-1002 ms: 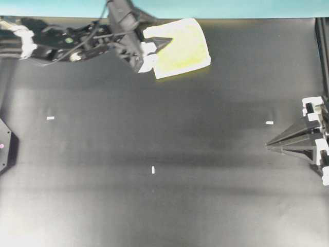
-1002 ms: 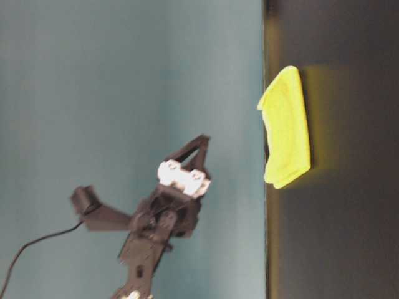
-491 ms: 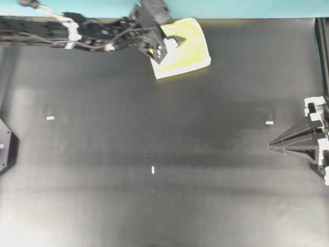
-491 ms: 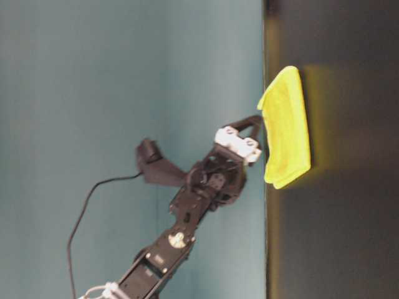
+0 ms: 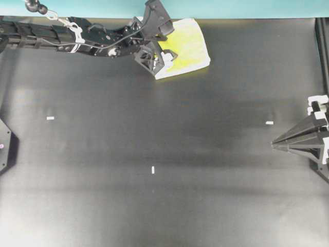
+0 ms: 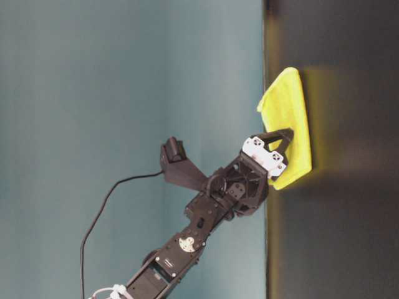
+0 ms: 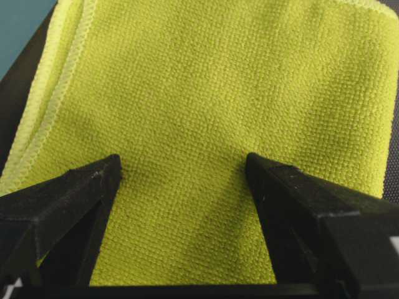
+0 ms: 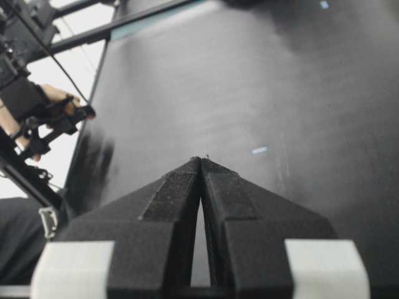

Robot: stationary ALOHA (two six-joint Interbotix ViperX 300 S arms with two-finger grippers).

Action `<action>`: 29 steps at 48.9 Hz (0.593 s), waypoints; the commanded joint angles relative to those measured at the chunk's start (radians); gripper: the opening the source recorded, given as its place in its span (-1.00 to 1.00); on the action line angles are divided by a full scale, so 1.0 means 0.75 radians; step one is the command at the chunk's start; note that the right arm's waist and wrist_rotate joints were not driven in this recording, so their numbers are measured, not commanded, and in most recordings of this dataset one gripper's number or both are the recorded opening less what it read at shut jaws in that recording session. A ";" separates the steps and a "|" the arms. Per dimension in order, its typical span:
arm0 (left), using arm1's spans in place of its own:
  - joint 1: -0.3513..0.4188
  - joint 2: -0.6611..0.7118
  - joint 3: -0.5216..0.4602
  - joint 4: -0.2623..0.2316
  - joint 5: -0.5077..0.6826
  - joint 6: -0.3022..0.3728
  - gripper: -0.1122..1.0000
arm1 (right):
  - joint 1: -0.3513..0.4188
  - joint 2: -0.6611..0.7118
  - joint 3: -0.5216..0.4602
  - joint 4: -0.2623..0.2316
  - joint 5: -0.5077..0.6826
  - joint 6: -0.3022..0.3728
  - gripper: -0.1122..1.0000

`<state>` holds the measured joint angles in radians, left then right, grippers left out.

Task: Push a yellow cloth with the left arm to wipe the desk.
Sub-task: 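Press the left gripper down onto the yellow cloth's near edge, then push the yellow cloth with the left gripper toward the near-left table area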

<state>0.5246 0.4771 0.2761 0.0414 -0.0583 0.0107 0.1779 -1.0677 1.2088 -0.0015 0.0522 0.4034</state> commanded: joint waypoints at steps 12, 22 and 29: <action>-0.039 -0.033 0.045 0.004 0.096 0.010 0.63 | 0.000 -0.012 -0.010 0.000 -0.014 0.000 -0.78; -0.096 -0.115 0.157 0.004 0.096 0.092 0.63 | 0.000 -0.016 -0.010 0.002 -0.014 0.000 -0.78; -0.147 -0.188 0.258 0.004 0.094 0.123 0.63 | 0.000 -0.016 -0.010 0.002 -0.010 0.000 -0.78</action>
<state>0.4495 0.3697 0.4280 0.0414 0.0077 0.0905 0.1779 -1.0845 1.2088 0.0000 0.0506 0.4050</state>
